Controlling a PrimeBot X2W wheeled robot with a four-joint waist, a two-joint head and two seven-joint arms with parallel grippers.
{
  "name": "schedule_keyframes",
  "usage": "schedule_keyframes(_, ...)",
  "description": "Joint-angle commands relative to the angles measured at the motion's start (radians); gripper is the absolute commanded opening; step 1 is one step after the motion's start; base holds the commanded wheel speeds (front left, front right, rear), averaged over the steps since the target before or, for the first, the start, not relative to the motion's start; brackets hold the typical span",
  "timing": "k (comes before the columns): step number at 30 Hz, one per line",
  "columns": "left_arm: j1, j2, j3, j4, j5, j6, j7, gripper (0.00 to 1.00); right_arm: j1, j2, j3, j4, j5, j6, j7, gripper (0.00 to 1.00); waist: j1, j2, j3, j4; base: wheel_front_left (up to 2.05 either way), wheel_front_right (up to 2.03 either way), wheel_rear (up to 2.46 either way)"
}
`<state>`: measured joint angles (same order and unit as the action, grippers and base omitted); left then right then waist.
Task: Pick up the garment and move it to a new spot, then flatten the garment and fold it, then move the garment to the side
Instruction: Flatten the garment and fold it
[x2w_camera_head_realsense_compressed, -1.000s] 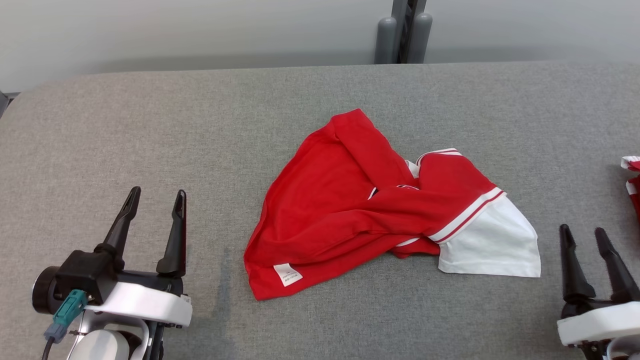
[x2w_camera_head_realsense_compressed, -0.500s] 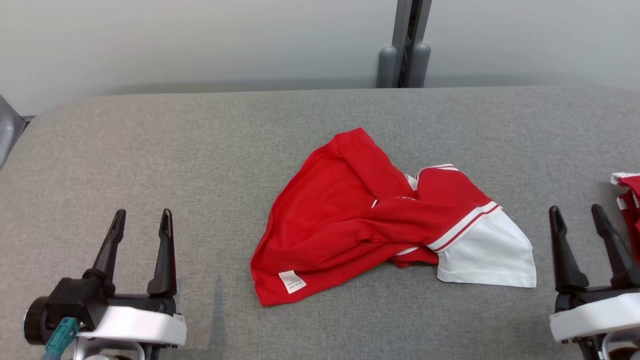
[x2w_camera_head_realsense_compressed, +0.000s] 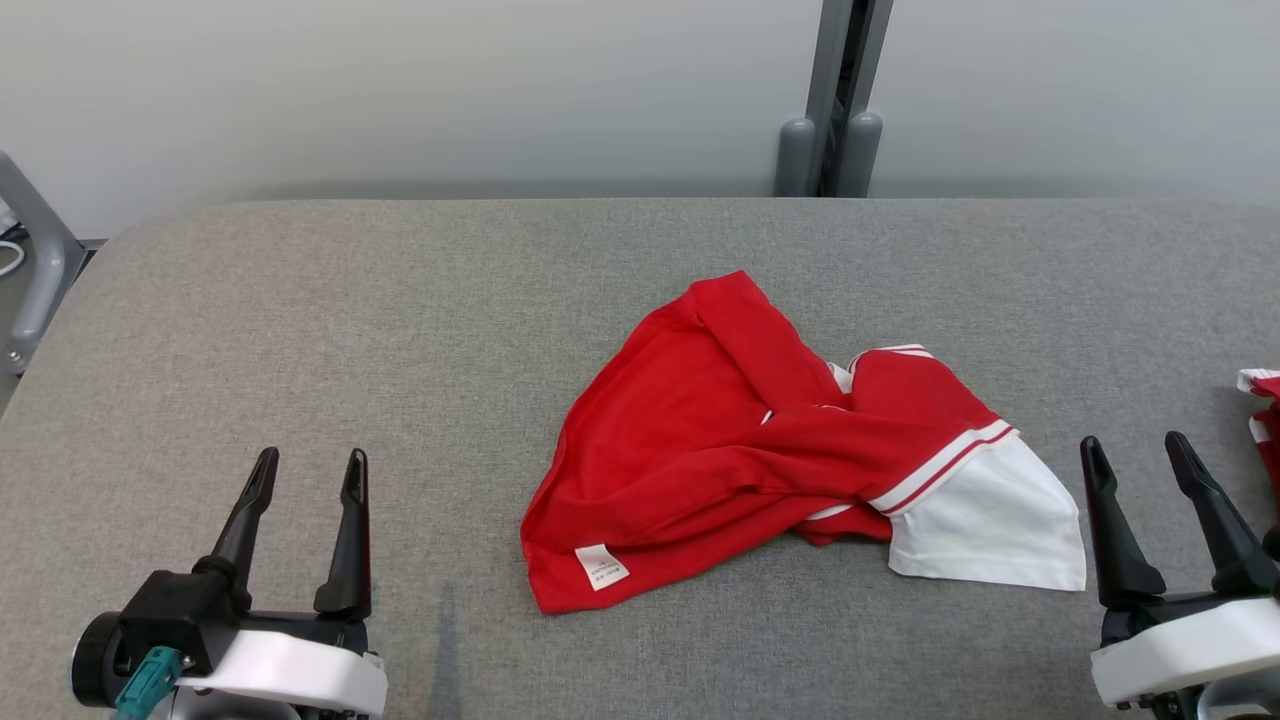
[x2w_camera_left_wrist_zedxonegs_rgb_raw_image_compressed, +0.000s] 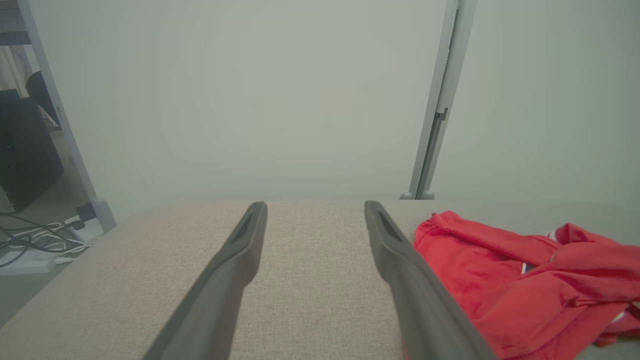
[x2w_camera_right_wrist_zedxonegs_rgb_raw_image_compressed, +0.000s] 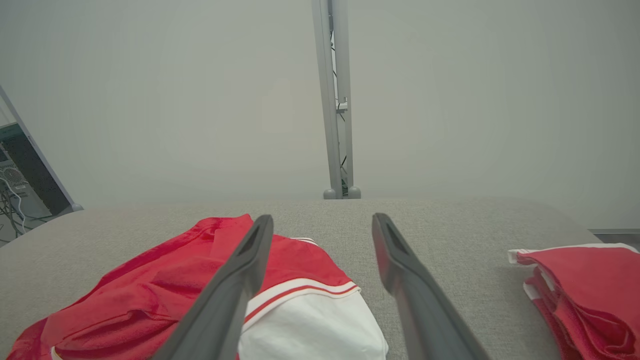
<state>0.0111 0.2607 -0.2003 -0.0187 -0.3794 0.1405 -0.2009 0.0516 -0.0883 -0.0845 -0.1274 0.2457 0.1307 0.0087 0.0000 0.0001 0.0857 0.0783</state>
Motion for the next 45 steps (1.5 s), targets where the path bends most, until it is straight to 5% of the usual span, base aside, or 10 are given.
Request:
schedule_keyframes(1, -0.015, 0.003, 0.0, 0.004, -0.003, -0.006, 0.002, 1.0, 0.011, 0.0, -0.001, -0.007, -0.004, 0.0, 0.002, 1.0, 0.0, -0.0001, -0.002, 0.001, 0.0, 0.0, 0.0)
schedule_keyframes(13, -0.049, 0.006, -0.032, -0.007, 0.006, -0.011, 0.02, 1.0, -0.009, 0.0, -0.004, -0.016, -0.005, 0.0, 0.008, 1.0, 0.0, -0.0001, 0.016, 0.008, 0.0, 0.0, 0.0)
schedule_keyframes(24, -0.091, -0.054, -0.156, 0.128, -0.132, -0.156, 0.197, 1.0, -0.039, -0.006, 0.021, -0.005, 0.003, 0.0, 0.008, 1.0, 0.0, -0.0001, 0.079, -0.024, 0.0, 0.0, 0.0)
schedule_keyframes(34, -0.12, -0.064, -0.167, 0.237, -0.215, -0.192, 0.307, 1.0, -0.049, -0.011, 0.025, 0.001, 0.007, 0.0, 0.007, 1.0, 0.0, -0.0001, 0.129, -0.053, 0.0, 0.0, 0.0)
schedule_keyframes(35, -0.122, -0.065, -0.166, 0.244, -0.219, -0.192, 0.304, 0.89, -0.047, -0.012, 0.025, 0.004, 0.008, 0.0, 0.008, 1.0, 0.0, -0.0001, 0.131, -0.055, 0.0, 0.0, 0.0)
schedule_keyframes(36, -0.126, -0.066, -0.164, 0.248, -0.223, -0.196, 0.301, 0.67, -0.044, -0.012, 0.024, 0.007, 0.01, 0.0, 0.01, 1.0, 0.0, -0.0001, 0.134, -0.057, 0.0, 0.0, 0.0)
schedule_keyframes(37, -0.136, -0.062, -0.161, 0.26, -0.226, -0.202, 0.294, 0.0, -0.035, -0.015, 0.022, 0.018, 0.016, 0.0, 0.019, 1.0, 0.0, -0.0001, 0.138, -0.06, 0.0, 0.0, 0.0)
schedule_keyframes(45, -0.162, -0.046, -0.164, 0.279, -0.218, -0.209, 0.283, 0.0, -0.012, -0.042, 0.019, 0.146, 0.069, 0.0, 0.066, 1.0, 0.0, -0.0001, 0.157, -0.061, 0.0, 0.0, 0.0)
